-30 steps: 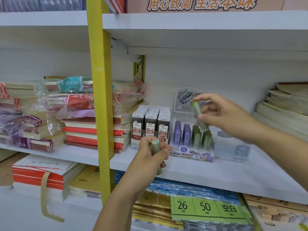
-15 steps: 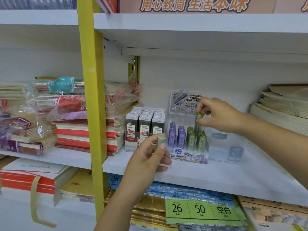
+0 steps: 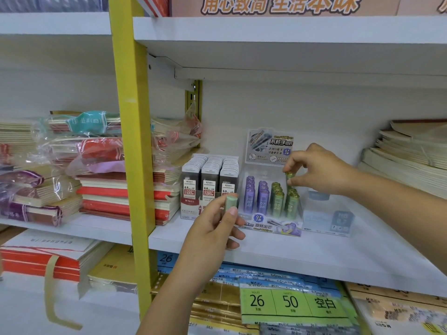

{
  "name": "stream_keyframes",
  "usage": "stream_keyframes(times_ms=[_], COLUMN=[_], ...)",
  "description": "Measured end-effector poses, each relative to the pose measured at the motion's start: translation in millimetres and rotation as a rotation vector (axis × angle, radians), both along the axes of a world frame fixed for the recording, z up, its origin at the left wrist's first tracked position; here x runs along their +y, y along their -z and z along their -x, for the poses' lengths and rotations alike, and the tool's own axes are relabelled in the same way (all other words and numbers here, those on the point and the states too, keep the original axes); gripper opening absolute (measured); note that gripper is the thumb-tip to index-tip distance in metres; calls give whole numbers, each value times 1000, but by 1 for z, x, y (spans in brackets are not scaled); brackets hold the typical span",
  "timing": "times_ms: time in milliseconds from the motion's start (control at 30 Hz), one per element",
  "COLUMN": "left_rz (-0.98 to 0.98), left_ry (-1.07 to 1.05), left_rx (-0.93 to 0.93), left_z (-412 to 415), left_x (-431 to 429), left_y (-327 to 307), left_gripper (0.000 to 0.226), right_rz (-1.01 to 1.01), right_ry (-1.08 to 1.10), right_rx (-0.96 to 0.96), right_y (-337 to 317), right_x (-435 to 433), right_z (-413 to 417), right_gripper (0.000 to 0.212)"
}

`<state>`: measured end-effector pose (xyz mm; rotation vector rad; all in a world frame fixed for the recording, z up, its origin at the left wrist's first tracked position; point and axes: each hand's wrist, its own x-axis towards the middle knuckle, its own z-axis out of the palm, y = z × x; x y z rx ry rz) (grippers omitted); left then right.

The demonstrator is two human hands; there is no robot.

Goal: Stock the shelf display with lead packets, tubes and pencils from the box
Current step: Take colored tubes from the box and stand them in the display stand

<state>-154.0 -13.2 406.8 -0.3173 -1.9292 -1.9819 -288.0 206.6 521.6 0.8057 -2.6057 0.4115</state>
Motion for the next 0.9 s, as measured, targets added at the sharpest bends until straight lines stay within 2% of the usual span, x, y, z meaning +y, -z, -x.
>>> stream_keyframes(times_ms=[300,500,567,633,733,767,833,900], left_rz=[38,72,73,75,68,66,49,-1], left_ry=[-27,-18,-2,4,4,12,26,42], left_rx=[-8,-35,-46,-65,-71,-61,-38,-25], left_z=[1,1,-2,-4,-6,-6,-4,-3], left_x=[-1,-1,0,1,3,4,5,7], left_y=[2,2,-1,-4,-5,-4,-3,-3], left_gripper=[19,23,41,57,55,53,46,39], right_rz=[70,-106,-150,-203,-266,-237,-13,266], right_ry=[2,116,105,90,106,96,3,-164], right_rx=[-35,51,56,49,55,92,128,-53], right_y=[3,6,8,9,8,7,8,11], right_x=[-2,3,2,2,0,-1,-4,-11], right_z=[0,5,6,9,3,-2,-22,-51], right_gripper=[24,12,3,10,24,26,24,18])
